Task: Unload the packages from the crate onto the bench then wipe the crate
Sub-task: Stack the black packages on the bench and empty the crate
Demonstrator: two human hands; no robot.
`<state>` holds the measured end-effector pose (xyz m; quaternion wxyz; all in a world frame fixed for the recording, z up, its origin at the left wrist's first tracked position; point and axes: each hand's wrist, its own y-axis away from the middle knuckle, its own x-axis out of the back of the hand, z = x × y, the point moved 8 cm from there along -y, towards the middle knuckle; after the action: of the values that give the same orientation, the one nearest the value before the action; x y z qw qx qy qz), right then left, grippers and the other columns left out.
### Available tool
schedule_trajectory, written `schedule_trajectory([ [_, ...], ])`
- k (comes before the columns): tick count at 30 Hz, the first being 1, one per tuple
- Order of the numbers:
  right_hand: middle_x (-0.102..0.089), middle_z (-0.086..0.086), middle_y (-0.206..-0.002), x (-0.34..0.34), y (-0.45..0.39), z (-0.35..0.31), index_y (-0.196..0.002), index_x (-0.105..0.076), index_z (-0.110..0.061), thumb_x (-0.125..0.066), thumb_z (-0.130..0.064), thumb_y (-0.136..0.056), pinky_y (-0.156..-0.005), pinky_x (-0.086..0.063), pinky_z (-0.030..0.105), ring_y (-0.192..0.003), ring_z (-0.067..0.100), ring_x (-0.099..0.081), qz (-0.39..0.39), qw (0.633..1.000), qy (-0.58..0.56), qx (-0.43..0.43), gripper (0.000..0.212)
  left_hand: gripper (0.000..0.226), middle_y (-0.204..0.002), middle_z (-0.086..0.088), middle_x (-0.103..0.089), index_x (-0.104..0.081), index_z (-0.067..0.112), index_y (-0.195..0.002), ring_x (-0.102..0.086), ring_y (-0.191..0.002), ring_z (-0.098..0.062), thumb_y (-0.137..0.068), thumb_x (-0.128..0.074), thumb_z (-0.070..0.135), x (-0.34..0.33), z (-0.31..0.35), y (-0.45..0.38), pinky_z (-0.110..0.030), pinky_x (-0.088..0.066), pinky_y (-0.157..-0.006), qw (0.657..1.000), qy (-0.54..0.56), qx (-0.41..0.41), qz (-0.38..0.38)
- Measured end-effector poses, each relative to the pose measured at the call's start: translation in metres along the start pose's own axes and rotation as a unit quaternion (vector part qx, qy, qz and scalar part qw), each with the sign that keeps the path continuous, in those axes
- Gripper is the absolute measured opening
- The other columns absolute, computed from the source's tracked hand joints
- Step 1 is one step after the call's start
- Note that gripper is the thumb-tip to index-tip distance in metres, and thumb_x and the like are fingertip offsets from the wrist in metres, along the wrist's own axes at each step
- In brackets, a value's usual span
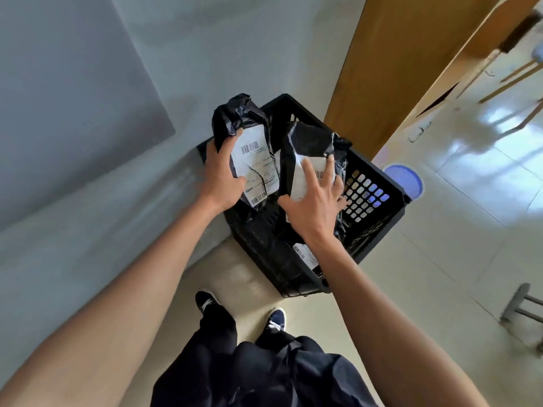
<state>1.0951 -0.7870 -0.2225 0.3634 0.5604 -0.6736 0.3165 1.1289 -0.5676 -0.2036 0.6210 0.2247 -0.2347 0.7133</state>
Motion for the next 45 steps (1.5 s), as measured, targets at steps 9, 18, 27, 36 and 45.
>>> schedule_trajectory([
  [9, 0.002, -0.004, -0.169, -0.023, 0.062, -0.117, -0.147, -0.028, -0.048, -0.07, -0.051, -0.071, -0.112, -0.025, 0.063, -0.15, 0.037, -0.012, -0.043, 0.99, -0.014, 0.133, 0.087, 0.093, -0.143, -0.009, -0.033, -0.036, 0.031, -0.154, -0.039, -0.132, -0.019, -0.077, -0.067, -0.011, 0.134, -0.044, 0.103, 0.008, -0.025, -0.089, 0.991, 0.009, 0.041, 0.127],
  [18, 0.001, -0.005, -0.169, -0.101, 0.233, -0.253, -0.148, -0.031, -0.046, -0.068, -0.044, -0.069, -0.112, -0.025, 0.06, -0.149, 0.034, -0.011, -0.145, 0.954, -0.017, 0.261, 0.087, 0.094, -0.146, -0.005, -0.032, -0.034, 0.035, -0.155, -0.036, -0.121, -0.005, -0.078, -0.065, -0.01, 0.295, -0.152, 0.301, 0.008, -0.028, -0.084, 0.96, 0.005, 0.142, 0.241],
  [27, 0.001, -0.004, -0.169, -0.176, 0.445, -0.373, -0.148, -0.031, -0.045, -0.068, -0.042, -0.069, -0.11, -0.026, 0.059, -0.148, 0.035, -0.014, -0.223, 0.89, -0.029, 0.397, 0.087, 0.096, -0.139, -0.001, -0.033, -0.032, 0.04, -0.154, -0.039, -0.115, -0.004, -0.078, -0.066, -0.007, 0.411, -0.249, 0.53, 0.009, -0.028, -0.08, 0.902, -0.006, 0.262, 0.344],
  [36, 0.0, -0.006, -0.168, -0.245, 0.622, -0.456, -0.147, -0.033, -0.043, -0.07, -0.041, -0.069, -0.11, -0.027, 0.06, -0.147, 0.033, -0.016, -0.305, 0.79, -0.012, 0.532, 0.086, 0.092, -0.145, -0.002, -0.035, -0.034, 0.039, -0.152, -0.036, -0.118, 0.001, -0.078, -0.062, -0.007, 0.468, -0.297, 0.712, -0.009, -0.038, -0.096, 0.811, 0.011, 0.349, 0.469],
  [45, -0.001, -0.001, -0.169, -0.314, 0.775, -0.531, -0.148, -0.032, -0.041, -0.07, -0.045, -0.068, -0.111, -0.025, 0.061, -0.147, 0.035, -0.016, -0.4, 0.687, -0.016, 0.606, 0.089, 0.091, -0.148, -0.002, -0.038, -0.037, 0.033, -0.152, -0.037, -0.13, 0.005, -0.075, -0.062, -0.009, 0.516, -0.336, 0.839, -0.017, -0.035, -0.11, 0.734, 0.019, 0.421, 0.532],
])
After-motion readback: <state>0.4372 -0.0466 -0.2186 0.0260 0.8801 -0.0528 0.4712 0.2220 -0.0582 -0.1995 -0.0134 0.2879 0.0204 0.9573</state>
